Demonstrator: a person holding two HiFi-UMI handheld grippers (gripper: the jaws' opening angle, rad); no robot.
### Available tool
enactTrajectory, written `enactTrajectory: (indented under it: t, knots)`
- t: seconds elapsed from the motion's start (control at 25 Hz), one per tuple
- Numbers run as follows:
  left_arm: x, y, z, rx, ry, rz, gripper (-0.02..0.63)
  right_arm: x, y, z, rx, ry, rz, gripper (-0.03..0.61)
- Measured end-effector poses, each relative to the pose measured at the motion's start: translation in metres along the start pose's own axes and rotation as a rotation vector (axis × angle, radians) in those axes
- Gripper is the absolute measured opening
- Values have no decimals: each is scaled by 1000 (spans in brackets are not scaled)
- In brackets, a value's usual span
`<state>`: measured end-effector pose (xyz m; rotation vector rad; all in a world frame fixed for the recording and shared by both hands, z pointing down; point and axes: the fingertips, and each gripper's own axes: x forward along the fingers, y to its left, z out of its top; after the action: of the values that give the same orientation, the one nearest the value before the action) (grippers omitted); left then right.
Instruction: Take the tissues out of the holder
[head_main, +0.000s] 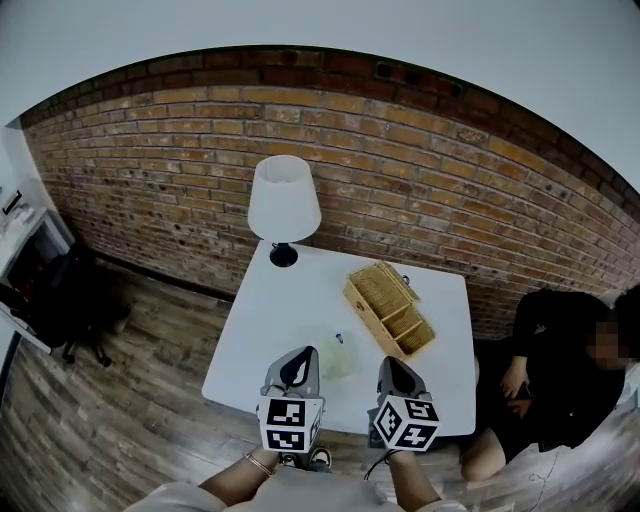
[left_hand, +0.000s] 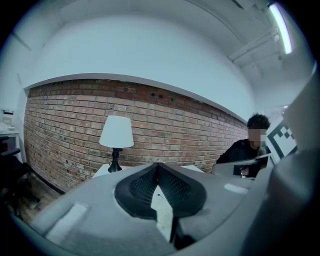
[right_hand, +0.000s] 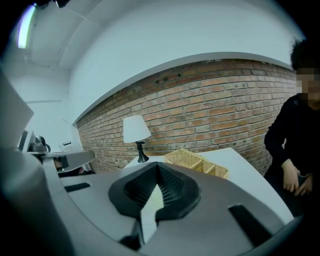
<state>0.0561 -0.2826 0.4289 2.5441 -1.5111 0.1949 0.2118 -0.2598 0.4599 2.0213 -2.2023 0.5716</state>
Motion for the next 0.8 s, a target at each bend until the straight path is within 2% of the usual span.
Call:
enactTrajectory:
  t: [0.8]
  knots:
    - [6, -4, -1, 0, 7, -3, 6, 9, 16, -3, 2, 20, 47, 6]
